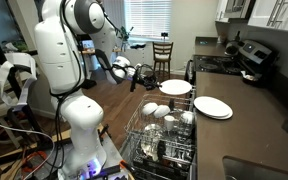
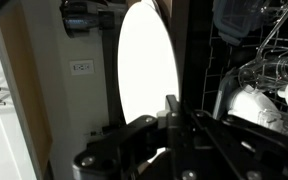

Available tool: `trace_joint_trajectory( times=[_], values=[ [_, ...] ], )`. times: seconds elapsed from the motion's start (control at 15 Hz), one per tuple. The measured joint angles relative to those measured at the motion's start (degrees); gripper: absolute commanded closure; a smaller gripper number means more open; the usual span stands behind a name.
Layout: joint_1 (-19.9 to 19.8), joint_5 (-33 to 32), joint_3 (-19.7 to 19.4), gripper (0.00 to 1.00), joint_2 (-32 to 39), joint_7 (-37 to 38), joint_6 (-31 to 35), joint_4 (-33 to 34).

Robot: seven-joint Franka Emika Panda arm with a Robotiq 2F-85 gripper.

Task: Remove the white plate from the dishwasher and put it on top of the white plate on the counter

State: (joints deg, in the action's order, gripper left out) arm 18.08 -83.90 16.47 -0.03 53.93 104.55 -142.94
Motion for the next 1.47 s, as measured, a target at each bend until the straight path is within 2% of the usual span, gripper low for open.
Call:
trace_joint_trajectory(
  times=[0.53, 0.93, 1.2, 1.47],
  values=[
    [0.0, 0.1, -0.2, 0.99, 0.2, 0.0, 1.2, -0.2],
    [-1.6, -0.2, -2.6, 0.99, -1.0, 0.0, 6.6, -0.5],
    [-2.9, -0.5, -4.1, 0.99, -2.8, -0.1, 7.6, -0.8],
    [-3.9, -2.6, -5.8, 0.99, -5.2, -0.1, 10.7, -2.3]
  ],
)
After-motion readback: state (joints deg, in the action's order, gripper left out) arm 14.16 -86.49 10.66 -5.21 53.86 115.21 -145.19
